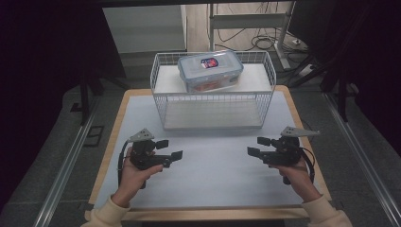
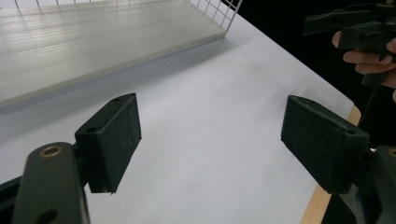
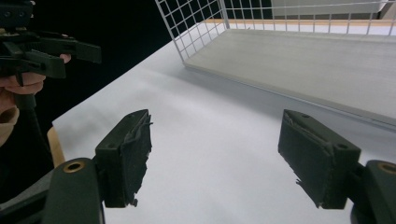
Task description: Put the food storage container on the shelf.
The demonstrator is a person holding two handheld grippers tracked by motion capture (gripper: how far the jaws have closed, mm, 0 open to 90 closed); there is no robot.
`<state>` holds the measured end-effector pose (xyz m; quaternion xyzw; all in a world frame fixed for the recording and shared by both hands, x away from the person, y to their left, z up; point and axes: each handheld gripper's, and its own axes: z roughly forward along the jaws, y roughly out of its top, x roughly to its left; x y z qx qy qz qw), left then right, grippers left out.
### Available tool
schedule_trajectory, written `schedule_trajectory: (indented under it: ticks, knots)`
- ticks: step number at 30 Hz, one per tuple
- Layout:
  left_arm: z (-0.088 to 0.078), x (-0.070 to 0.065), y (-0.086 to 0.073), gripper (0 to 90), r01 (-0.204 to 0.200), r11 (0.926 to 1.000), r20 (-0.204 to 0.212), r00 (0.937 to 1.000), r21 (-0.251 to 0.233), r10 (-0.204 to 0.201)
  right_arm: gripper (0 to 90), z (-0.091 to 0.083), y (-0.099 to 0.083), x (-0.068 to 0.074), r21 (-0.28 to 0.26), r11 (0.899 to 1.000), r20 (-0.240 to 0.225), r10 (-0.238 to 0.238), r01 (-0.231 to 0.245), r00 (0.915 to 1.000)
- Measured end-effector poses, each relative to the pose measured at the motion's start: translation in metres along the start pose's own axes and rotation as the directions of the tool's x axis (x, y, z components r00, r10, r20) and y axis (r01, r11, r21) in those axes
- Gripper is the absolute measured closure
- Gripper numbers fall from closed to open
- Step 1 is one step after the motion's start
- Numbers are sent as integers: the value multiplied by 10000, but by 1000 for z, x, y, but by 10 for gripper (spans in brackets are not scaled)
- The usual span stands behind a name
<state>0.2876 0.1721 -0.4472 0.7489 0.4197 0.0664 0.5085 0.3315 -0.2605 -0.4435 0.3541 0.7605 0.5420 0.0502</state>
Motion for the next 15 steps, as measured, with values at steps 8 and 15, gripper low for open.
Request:
schedule_trajectory:
  ticks: [8,15]
  knots:
    - [6,6,-7,198,158,9997,16,9999,180,-159,242,-2,-2,2,-80,9999,107,-149,150,9998]
    - [6,10,-15,198,294,9994,-132,9995,188,-292,230,-4,-8,-1,-97,9998,259,-189,191,9995]
